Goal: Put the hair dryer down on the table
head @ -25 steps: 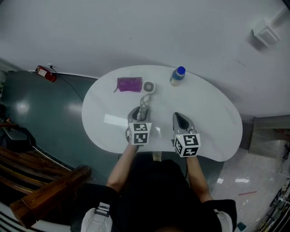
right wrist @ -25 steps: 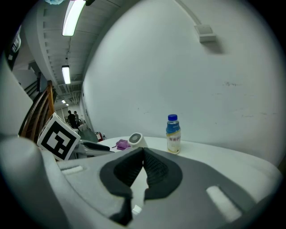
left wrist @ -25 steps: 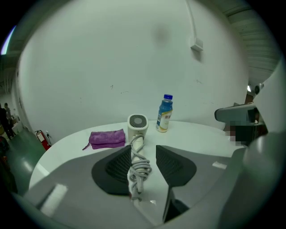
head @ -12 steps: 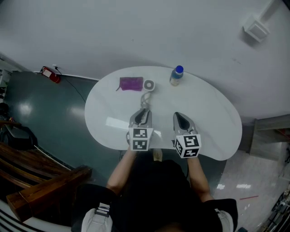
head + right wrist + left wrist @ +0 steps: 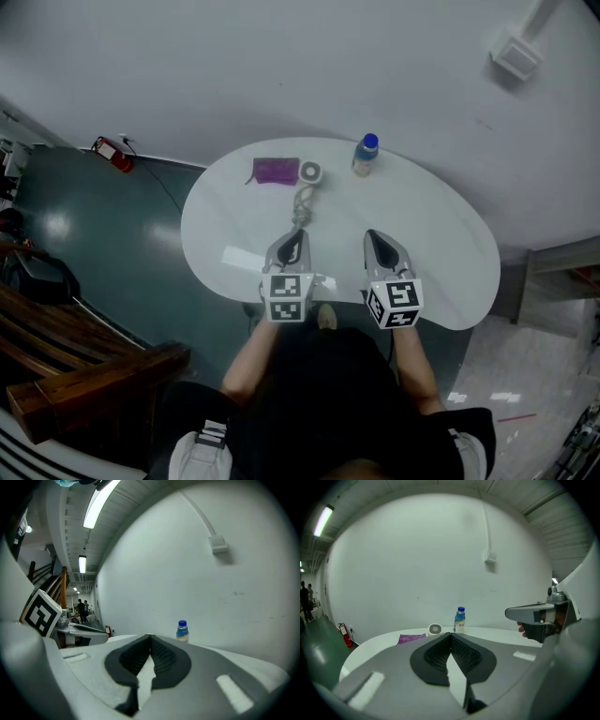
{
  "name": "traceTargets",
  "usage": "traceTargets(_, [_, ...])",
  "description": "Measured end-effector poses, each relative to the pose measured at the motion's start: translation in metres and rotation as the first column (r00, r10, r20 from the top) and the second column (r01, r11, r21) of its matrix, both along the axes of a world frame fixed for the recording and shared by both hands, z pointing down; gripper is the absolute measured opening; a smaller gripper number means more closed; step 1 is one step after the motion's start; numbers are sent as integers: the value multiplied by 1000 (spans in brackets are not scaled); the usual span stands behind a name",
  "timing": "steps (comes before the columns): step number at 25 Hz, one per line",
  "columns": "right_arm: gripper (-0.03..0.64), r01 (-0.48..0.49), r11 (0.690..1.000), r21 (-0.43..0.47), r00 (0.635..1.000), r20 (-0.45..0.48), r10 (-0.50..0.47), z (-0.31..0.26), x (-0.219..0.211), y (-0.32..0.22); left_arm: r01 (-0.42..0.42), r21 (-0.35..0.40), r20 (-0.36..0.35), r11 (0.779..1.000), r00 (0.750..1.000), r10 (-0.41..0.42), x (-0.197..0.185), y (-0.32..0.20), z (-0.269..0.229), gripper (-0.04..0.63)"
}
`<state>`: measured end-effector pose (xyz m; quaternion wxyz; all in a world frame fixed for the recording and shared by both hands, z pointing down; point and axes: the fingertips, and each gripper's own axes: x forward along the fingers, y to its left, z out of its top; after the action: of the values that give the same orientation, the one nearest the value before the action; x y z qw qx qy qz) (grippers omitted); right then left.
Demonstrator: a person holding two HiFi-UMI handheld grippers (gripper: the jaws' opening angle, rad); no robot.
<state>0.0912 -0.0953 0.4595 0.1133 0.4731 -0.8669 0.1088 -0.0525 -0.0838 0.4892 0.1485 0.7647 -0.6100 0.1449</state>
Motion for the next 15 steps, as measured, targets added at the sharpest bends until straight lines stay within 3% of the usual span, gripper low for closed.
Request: traceTargets(15, [3,-18,999,37,1000,7,18,-17,24,48,-23,65,-43,998,999,25,6,55,-25,6])
